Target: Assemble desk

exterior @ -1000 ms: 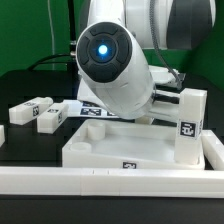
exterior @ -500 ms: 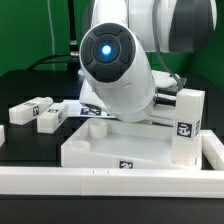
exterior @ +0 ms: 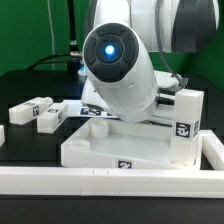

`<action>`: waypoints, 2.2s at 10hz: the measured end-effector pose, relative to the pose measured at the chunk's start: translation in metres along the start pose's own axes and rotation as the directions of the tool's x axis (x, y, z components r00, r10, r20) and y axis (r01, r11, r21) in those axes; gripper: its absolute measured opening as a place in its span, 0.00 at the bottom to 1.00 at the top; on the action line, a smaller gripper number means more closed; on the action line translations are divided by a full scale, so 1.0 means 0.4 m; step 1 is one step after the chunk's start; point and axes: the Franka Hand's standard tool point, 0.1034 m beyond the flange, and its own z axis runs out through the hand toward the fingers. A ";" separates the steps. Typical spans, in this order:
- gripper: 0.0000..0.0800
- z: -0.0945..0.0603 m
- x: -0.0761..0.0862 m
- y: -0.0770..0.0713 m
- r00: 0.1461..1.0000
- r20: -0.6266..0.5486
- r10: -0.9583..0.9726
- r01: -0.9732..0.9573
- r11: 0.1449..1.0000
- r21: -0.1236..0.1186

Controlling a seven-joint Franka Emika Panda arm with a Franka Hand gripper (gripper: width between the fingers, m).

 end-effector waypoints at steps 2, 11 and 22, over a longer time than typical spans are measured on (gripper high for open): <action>0.36 -0.015 -0.004 0.005 1.000 0.004 -0.005 0.005 1.000 0.003; 0.36 -0.187 -0.040 0.019 0.999 0.020 -0.040 0.040 0.999 0.004; 0.36 -0.435 -0.046 -0.012 0.736 -0.667 -0.117 0.180 0.983 0.025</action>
Offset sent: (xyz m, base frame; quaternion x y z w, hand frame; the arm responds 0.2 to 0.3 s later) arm 0.0220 -0.0236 0.0516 -0.0346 -0.0604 -0.0334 0.9970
